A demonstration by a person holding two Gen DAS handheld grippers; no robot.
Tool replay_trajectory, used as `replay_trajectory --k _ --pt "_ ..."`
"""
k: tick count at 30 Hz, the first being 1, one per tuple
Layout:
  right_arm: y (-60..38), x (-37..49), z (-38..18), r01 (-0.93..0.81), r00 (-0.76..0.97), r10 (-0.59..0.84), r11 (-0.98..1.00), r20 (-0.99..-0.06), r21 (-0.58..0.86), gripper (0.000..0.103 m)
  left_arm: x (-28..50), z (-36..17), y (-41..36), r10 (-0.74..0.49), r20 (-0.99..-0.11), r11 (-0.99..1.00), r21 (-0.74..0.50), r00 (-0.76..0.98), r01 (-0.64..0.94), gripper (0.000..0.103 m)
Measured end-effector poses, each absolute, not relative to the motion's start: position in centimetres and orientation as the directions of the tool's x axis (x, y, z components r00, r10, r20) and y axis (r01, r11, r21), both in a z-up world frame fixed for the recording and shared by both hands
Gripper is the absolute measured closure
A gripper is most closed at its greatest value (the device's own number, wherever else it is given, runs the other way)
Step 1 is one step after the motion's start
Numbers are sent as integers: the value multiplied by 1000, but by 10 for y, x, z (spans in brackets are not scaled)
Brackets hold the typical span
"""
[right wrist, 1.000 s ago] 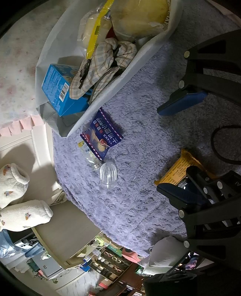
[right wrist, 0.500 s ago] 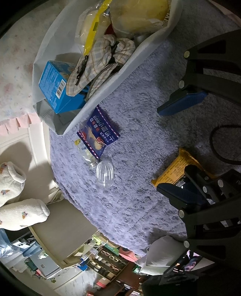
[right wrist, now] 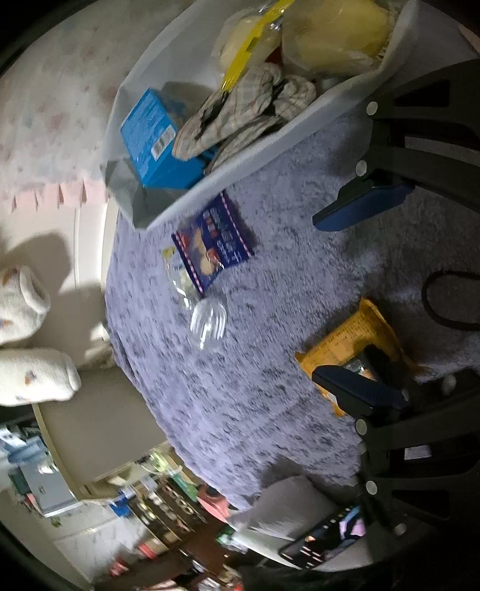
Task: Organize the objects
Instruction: 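Position the right gripper over the orange packet, then grasp the orange packet with the right gripper and lift it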
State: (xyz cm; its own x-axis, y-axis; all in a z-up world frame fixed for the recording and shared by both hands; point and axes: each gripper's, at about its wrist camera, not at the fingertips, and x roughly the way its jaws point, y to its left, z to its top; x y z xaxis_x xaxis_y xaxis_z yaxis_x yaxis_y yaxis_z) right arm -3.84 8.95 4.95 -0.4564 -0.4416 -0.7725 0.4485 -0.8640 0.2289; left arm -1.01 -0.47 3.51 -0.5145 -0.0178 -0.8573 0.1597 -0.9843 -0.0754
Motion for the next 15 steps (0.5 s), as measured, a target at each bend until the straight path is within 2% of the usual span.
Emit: replay_trajectory --k 6,11,15 --pt "92 -44 60 505 -348 -531 -801 -773 322 28 18 60 -42 24 -834 -974 -144 -551 176 78" --pt "68 -36 54 620 -333 -425 -771 -842 145 28 31 68 -60 96 -812 -966 -216 -575 143 78" --pt "52 -30 40 661 -280 -439 -733 -854 161 29 31 61 -79 84 -820 -946 -244 -566 215 79"
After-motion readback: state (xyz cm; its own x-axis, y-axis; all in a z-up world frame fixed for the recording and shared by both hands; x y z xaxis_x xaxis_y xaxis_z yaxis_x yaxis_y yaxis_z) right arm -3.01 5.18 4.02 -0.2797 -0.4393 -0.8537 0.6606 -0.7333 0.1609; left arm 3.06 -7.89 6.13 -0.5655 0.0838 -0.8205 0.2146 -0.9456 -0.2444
